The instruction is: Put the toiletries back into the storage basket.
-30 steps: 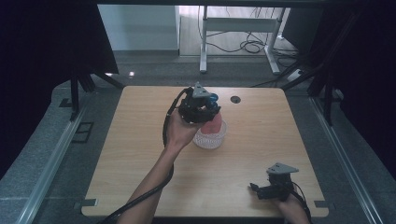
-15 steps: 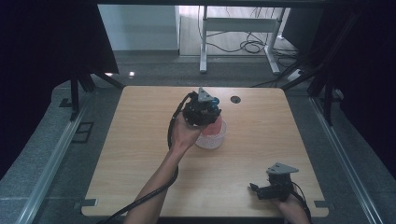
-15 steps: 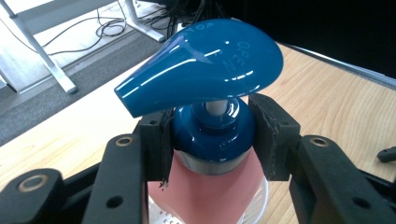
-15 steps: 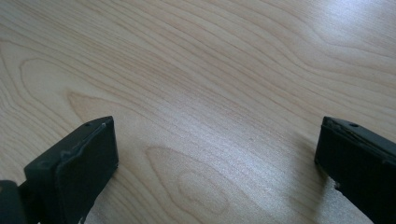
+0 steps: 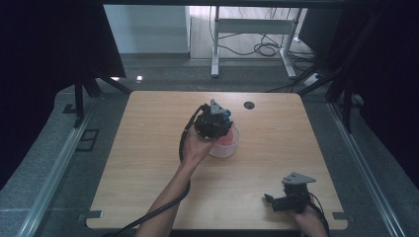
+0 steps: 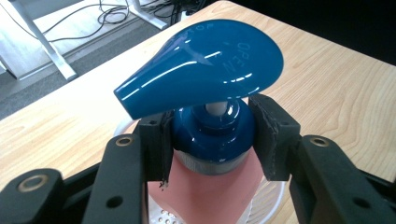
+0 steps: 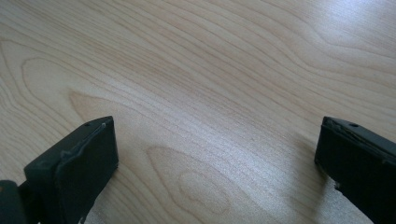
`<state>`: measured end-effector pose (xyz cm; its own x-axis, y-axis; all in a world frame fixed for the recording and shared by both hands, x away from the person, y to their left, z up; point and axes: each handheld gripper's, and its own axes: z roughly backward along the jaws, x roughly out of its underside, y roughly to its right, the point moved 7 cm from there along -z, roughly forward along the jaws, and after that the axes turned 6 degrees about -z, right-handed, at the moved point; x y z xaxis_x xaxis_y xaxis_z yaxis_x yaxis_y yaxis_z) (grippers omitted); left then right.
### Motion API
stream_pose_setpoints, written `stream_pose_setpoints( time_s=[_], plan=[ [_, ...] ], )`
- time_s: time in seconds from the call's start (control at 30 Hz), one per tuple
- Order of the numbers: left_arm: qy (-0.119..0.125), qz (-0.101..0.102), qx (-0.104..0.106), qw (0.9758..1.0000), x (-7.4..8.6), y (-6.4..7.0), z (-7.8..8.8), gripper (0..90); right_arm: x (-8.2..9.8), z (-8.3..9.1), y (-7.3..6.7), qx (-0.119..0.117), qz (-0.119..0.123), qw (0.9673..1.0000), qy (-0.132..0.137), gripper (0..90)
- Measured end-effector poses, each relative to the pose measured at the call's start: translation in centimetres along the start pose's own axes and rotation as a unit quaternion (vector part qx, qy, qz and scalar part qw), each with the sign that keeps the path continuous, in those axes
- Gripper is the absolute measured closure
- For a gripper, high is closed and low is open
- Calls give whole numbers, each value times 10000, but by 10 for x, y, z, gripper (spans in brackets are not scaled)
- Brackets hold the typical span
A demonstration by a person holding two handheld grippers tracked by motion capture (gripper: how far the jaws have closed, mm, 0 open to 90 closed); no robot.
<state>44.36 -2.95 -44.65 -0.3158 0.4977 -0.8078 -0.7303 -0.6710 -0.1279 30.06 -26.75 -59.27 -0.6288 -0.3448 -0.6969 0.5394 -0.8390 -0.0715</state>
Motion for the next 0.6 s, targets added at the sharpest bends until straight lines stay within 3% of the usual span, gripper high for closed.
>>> stream_pose_setpoints(
  time_s=[0.6],
  plan=[
    [-123,48,-97,9999,21,3,-20,530,0,0,0,-4,9,10000,-1,0]
  ],
)
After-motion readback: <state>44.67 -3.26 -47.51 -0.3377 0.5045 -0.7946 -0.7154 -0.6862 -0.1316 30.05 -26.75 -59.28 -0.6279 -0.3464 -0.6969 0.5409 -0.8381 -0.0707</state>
